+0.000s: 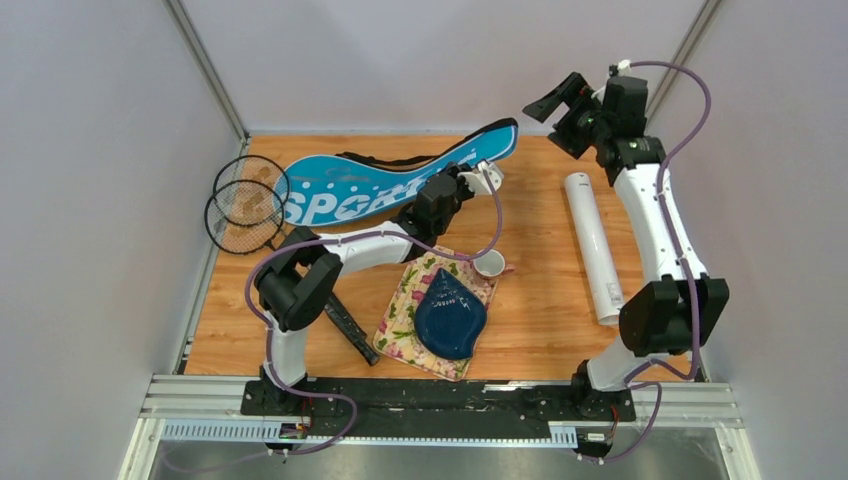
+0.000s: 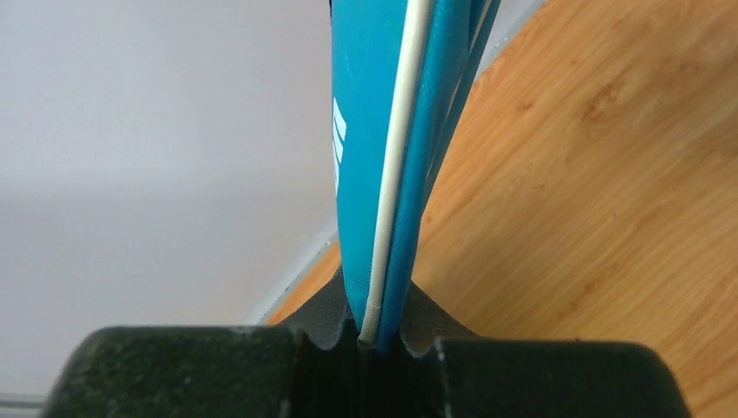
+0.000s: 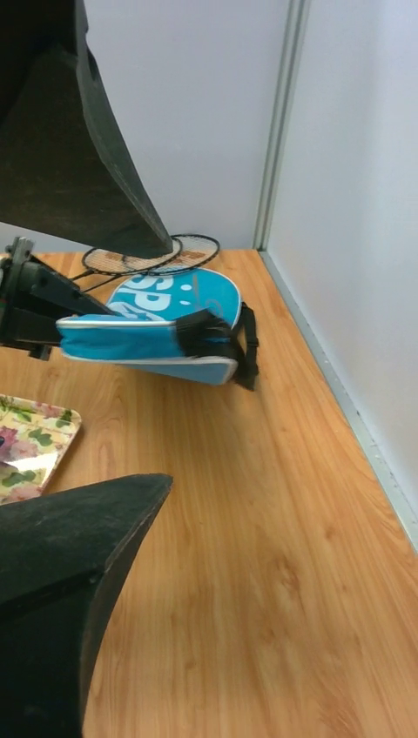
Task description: Pack up the badminton gear
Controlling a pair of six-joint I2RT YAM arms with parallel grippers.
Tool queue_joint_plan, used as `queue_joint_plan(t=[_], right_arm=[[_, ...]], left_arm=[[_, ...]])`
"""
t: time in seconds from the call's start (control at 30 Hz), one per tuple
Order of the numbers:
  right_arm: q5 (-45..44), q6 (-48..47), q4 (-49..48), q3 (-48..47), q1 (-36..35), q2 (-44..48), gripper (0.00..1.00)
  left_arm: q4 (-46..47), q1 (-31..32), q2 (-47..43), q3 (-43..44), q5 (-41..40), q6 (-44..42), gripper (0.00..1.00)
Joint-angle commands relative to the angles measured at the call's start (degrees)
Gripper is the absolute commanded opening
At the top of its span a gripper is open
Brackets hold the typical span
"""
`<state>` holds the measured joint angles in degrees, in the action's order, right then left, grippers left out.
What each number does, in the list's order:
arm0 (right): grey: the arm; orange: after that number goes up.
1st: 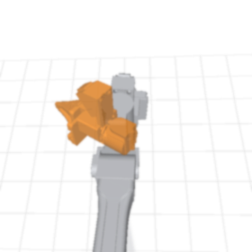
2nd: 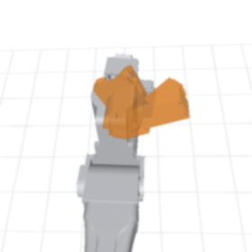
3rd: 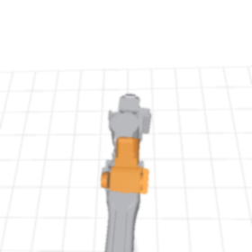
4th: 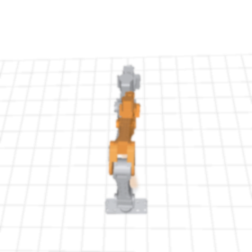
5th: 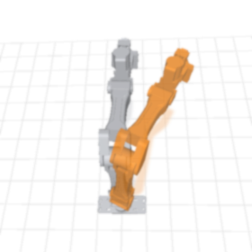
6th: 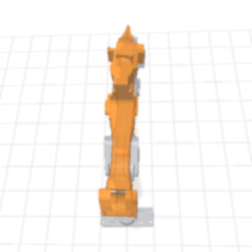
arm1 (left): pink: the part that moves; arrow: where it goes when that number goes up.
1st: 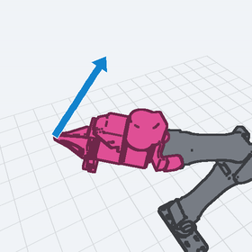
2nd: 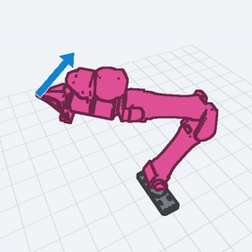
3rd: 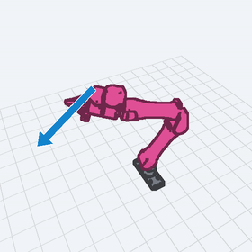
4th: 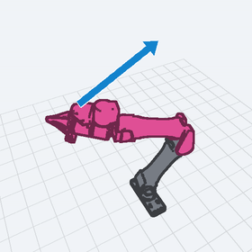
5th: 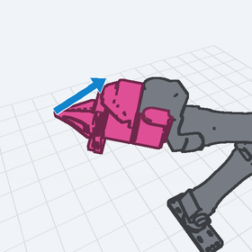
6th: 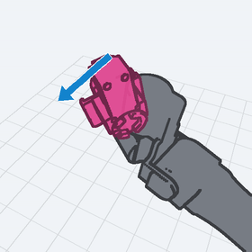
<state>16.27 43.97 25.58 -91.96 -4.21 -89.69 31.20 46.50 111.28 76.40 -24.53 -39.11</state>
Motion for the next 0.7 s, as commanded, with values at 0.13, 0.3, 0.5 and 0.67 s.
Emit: queue_joint_plan(t=[0.13, 0.3, 0.5, 0.67], right_arm=[[12.0, -3.2, 8.1, -12.6, 0.7, -9.7, 0.93], [13.0, -4.8, 9.8, -15.8, -3.1, -15.1, 0.82], [14.5, -2.6, 4.4, -16.3, -4.1, -18.2, 0.51], [15.5, -4.2, -1.8, -16.3, -4.3, -16.3, 0.11]], left_arm=[[4.0, 0.6, -5.6, -3.2, 1.9, 2.6, 0.00], [3.3, 1.0, -6.2, -4.2, 2.6, 3.1, 0.00], [-0.5, 1.2, -7.7, -4.4, 3.4, 7.0, 0.00], [-16.6, 1.0, -10.4, 0.4, 2.8, 19.5, 0.39]])
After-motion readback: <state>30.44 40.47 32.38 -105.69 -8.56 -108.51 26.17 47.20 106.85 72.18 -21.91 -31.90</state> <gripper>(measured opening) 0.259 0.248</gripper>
